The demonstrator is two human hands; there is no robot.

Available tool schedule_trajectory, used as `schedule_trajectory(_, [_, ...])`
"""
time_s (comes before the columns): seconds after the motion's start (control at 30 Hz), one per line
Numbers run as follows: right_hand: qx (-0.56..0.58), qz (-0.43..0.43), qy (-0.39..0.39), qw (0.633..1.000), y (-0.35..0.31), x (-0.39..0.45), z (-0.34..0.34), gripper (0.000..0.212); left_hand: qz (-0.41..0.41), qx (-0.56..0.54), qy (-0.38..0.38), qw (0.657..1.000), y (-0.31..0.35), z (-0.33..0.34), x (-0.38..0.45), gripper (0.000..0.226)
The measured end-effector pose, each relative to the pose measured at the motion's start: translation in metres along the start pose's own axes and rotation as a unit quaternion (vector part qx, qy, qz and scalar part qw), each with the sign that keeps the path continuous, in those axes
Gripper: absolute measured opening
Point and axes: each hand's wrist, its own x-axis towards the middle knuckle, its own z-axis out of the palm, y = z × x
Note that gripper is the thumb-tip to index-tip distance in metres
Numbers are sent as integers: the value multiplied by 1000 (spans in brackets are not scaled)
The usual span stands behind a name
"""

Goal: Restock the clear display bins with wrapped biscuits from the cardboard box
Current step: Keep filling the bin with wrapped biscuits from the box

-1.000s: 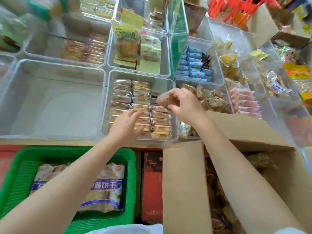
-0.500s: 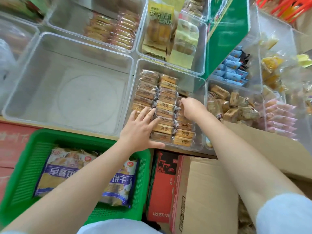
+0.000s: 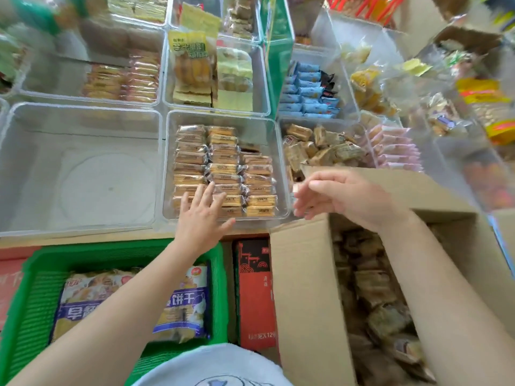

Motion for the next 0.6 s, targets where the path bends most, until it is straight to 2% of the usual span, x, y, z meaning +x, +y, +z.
schedule_trajectory(0.07, [17, 51, -45, 998, 23, -39, -15, 31, 8, -95, 46, 994, 33, -16, -12, 72])
schedule_trajectory(0.13, [-15, 110, -63, 992, 54, -63, -25, 34, 25, -236, 47, 970, 81, -36, -27, 63])
schedule_trajectory(0.2, [-62, 158, -15, 985, 92, -70, -29, 31, 46, -353, 1, 934, 132, -49, -49, 66])
schedule_trajectory(0.3, [-168, 197, 128, 957, 150, -60, -33, 22, 68, -400, -78, 911, 182, -39, -69, 92])
schedule_trajectory(0.37, [-258, 200, 164, 931, 178, -50, -37, 23, 63, -467, -126, 873, 186, -33, -66, 96])
schedule_trajectory(0.4, [-274, 203, 164, 926, 189, -45, -39, 25, 56, -504, -144, 850, 183, -31, -63, 94])
schedule_trajectory(0.47, [-269, 202, 150, 930, 205, -34, -39, 24, 44, -540, -165, 824, 175, -32, -57, 94])
schedule_trajectory(0.53, [-276, 186, 117, 936, 214, -22, -32, 18, 34, -545, -163, 821, 173, -33, -56, 96])
schedule_trajectory(0.6, [-310, 173, 49, 934, 228, -11, -17, 16, 38, -554, -156, 817, 177, -33, -59, 95])
